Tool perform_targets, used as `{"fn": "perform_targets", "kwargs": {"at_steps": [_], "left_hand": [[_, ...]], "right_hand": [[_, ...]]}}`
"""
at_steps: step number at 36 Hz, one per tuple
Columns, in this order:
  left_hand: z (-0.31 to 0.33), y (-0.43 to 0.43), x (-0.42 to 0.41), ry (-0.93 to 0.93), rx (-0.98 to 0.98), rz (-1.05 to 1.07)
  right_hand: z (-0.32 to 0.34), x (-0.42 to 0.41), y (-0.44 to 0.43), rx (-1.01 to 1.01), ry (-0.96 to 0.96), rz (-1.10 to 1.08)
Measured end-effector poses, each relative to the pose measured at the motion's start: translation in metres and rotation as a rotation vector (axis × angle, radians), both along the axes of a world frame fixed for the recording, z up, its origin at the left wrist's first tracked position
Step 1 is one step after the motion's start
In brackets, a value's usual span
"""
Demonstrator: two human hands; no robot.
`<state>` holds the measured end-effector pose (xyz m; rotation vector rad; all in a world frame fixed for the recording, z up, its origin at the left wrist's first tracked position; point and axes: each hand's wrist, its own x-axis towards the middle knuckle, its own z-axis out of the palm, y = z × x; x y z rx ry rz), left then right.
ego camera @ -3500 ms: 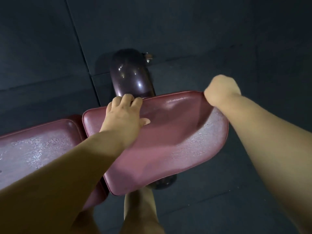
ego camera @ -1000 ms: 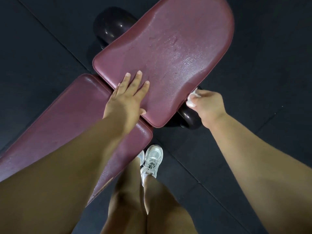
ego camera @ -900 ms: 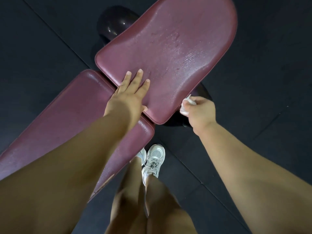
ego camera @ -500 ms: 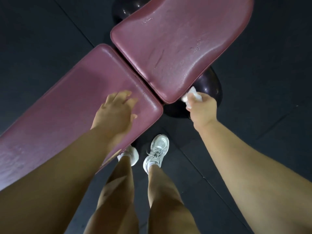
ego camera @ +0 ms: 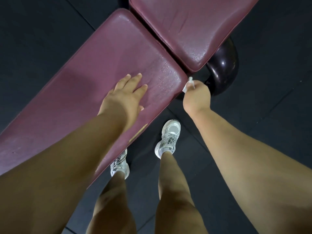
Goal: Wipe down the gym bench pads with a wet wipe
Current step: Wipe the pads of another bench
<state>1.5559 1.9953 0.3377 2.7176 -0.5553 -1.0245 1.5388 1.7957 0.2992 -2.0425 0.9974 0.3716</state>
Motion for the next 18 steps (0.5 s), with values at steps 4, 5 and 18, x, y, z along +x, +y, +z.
{"fn": "perform_targets", "kwargs": {"at_steps": [4, 5, 18], "left_hand": [[0.007, 0.036, -0.021, -0.011, 0.036, -0.030], [0.007, 0.046, -0.028, -0.014, 0.034, -0.029], [-0.003, 0.116, -0.084, 0.074, 0.027, -0.093]], "right_hand": [[0.006, -0.023, 0.035, 0.032, 0.054, -0.067], [0.006, -0.032, 0.049, 0.043, 0.059, -0.078], [-0.009, -0.094, 0.134, 0.102, 0.161, -0.190]]}}
